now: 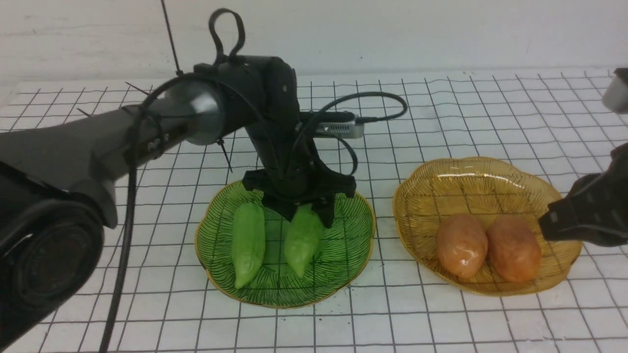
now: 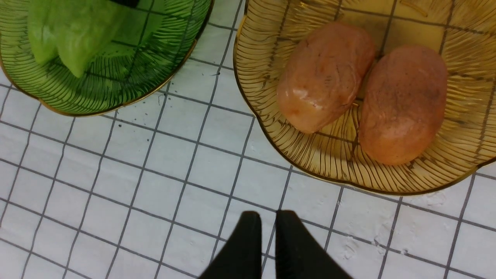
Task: Put different types of vegetables on the plate.
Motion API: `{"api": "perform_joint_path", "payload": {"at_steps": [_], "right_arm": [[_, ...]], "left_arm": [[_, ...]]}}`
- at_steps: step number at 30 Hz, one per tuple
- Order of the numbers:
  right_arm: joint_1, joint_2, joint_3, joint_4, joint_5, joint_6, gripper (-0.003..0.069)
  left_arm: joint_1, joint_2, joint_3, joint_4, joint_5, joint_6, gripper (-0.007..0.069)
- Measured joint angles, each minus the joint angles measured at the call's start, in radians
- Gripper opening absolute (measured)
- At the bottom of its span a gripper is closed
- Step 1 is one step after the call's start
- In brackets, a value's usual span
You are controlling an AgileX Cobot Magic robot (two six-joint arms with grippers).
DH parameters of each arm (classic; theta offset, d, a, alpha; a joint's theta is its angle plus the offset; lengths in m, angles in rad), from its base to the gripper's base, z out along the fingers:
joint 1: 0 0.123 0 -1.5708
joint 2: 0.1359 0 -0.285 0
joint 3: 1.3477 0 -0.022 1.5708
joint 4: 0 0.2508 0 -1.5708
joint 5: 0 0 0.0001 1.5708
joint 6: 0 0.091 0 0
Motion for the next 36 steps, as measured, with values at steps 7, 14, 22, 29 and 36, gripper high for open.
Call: {"api": "perform_joint_path", "payload": {"at_steps": [7, 14, 22, 29, 36], "right_arm": [[0.000, 0.000, 0.000, 0.000, 0.000, -0.001, 0.0046], [0.000, -0.025, 0.001, -0.018, 0.070, -0.025, 0.0046], [0.000, -0.200, 0.023, -0.031, 0.135, -0.022, 0.0046], [0.000, -0.573, 0.320, -0.068, -0.117, 0.015, 0.0046], [0.000, -0.757, 0.658, -0.087, -0.714, -0.034, 0.0046]], "left_arm": [[-0.008, 0.006, 0.000, 0.008, -0.032, 0.000, 0.0424], [-0.008, -0.043, -0.052, 0.035, 0.004, 0.000, 0.0500], [-0.009, -0.079, -0.139, 0.116, 0.115, 0.000, 0.0393], [-0.009, -0.124, -0.215, 0.248, 0.184, 0.000, 0.0041], [-0.009, -0.130, -0.220, 0.261, 0.188, 0.002, -0.0008]]}}
